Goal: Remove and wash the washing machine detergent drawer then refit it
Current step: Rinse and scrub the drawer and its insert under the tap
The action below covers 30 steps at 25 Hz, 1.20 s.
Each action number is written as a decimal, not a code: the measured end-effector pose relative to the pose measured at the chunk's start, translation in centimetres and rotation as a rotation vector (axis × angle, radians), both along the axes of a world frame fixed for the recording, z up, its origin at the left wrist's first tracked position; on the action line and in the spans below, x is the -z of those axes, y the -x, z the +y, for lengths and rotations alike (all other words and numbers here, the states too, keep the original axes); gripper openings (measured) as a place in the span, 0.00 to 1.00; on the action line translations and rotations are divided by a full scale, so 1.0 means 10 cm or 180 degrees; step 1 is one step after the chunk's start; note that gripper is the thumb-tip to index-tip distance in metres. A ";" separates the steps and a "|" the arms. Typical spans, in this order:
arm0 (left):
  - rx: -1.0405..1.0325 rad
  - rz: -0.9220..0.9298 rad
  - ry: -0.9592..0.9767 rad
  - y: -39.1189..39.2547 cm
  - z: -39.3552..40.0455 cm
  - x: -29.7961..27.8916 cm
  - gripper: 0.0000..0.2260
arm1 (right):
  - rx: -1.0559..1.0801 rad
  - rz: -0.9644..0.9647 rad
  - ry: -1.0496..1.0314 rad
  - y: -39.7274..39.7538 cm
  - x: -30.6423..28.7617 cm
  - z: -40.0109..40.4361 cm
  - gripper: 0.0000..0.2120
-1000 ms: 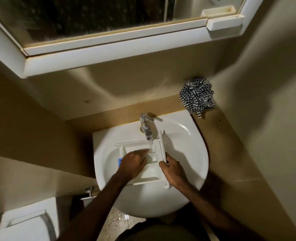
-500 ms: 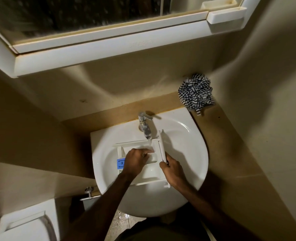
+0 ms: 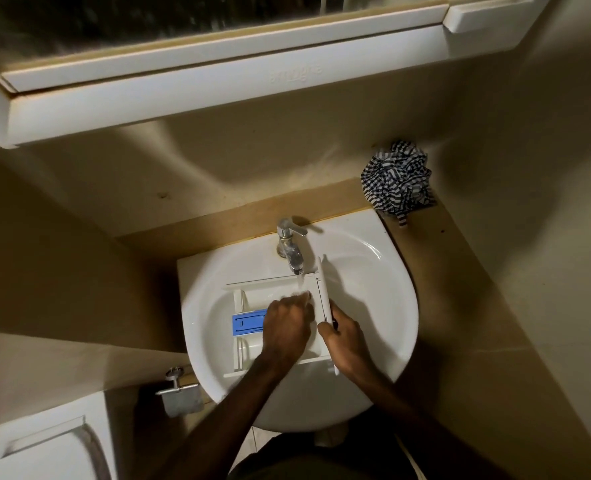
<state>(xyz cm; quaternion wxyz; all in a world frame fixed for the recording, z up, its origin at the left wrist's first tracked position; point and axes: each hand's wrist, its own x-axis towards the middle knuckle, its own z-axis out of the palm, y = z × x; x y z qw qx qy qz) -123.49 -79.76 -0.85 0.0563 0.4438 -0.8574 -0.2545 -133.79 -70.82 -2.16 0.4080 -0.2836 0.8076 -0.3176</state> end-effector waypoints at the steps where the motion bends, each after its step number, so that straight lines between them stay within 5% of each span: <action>1: 0.0014 -0.0013 -0.0017 0.02 -0.03 0.02 0.09 | -0.0005 -0.0006 0.0023 0.00 0.01 0.00 0.29; 4: 0.0170 0.0008 -0.0006 0.07 -0.04 0.04 0.22 | 0.0059 -0.0075 0.0073 0.02 0.03 -0.02 0.28; 8: 0.0216 0.0355 -0.0089 -0.08 -0.10 0.05 0.17 | 0.0002 -0.0001 0.0073 0.02 0.03 -0.01 0.29; 12: 0.0199 -0.0101 -0.0269 -0.10 -0.33 0.08 0.13 | 0.0018 0.0015 0.0129 0.00 0.04 0.02 0.29; 17: 0.0501 0.0010 -0.0228 -0.19 -0.27 0.10 0.28 | 0.0013 -0.0035 0.0178 0.01 0.05 0.03 0.30; 25: 0.0226 0.0003 -0.0029 -0.18 -0.36 0.10 0.10 | 0.0103 -0.0056 0.0389 0.03 0.05 0.10 0.27; 30: 0.0963 0.0131 0.0041 -0.19 -0.42 0.13 0.25 | 0.0253 -0.0056 0.0538 0.01 0.06 0.11 0.30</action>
